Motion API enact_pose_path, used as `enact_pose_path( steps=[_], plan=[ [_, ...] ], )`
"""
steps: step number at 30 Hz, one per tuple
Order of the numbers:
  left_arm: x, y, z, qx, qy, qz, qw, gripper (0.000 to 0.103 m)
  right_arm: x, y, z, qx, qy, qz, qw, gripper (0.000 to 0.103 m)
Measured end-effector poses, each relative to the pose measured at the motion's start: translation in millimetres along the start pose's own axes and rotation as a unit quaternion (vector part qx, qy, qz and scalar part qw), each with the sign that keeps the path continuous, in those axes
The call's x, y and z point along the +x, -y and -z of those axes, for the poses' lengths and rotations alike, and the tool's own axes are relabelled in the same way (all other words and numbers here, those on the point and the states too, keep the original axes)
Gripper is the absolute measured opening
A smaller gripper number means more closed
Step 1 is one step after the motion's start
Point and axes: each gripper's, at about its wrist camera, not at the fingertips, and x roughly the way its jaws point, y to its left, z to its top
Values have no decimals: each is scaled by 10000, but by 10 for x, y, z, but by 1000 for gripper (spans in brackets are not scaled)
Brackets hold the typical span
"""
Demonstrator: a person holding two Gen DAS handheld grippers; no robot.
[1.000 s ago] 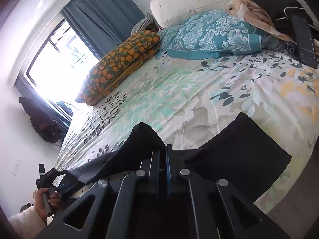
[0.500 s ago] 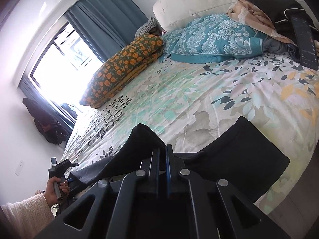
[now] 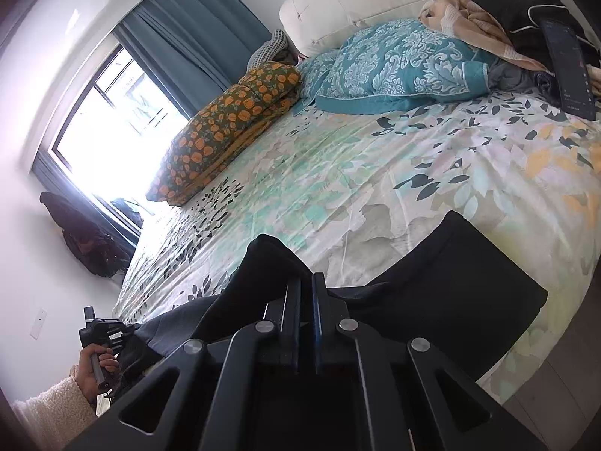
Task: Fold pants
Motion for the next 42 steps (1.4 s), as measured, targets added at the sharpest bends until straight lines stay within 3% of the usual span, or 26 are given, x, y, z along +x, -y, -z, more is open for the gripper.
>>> enact_pose_path(
  steps=[4,7,10,13,14,15,16,18,21,25,29,35,38,42],
  plan=[
    [-575,0,133,92,244,436,9987,4,72,-92,-111,-265,-160,-142,9994,6],
    [-1056,-93,450,247,442,643,9966,4,45,-236,-290,-1052,-208,-216,9940,6],
    [-1325,-301,927,399,403,557,9968,4,180,-272,-276,-2284,-851,127,9698,6],
    [-1329,-551,1347,465,236,244,9983,4,427,69,-120,-2248,-1758,402,9576,8],
    [-1306,-630,1428,407,184,227,9987,4,464,179,-79,-2101,-1963,429,9568,12],
    [-1299,-687,1489,336,151,235,9990,3,474,239,-55,-2018,-2093,490,9555,28],
    [-1296,-724,1523,266,141,265,9992,3,448,260,-44,-2011,-2142,586,9541,52],
    [-1307,-722,1546,282,174,302,9990,3,361,279,-40,-2040,-2207,669,9514,72],
    [-1326,-674,1528,378,228,310,9985,3,206,270,-39,-1945,-2320,605,9512,72],
    [-1355,-689,1507,352,250,389,9983,3,76,248,-15,-1233,-2528,-7,9596,72],
    [-1343,-712,1542,358,230,382,9984,3,111,200,66,-768,-2798,-521,9556,72],
    [-1310,-741,1568,334,185,336,9987,3,365,405,10,-274,-2698,261,9622,72],
    [-1321,-734,1562,364,188,333,9986,3,531,493,52,-138,-3083,431,9502,70],
    [-1296,-701,1560,393,196,288,9986,3,593,459,139,-221,-3323,422,9420,55]
  ],
)
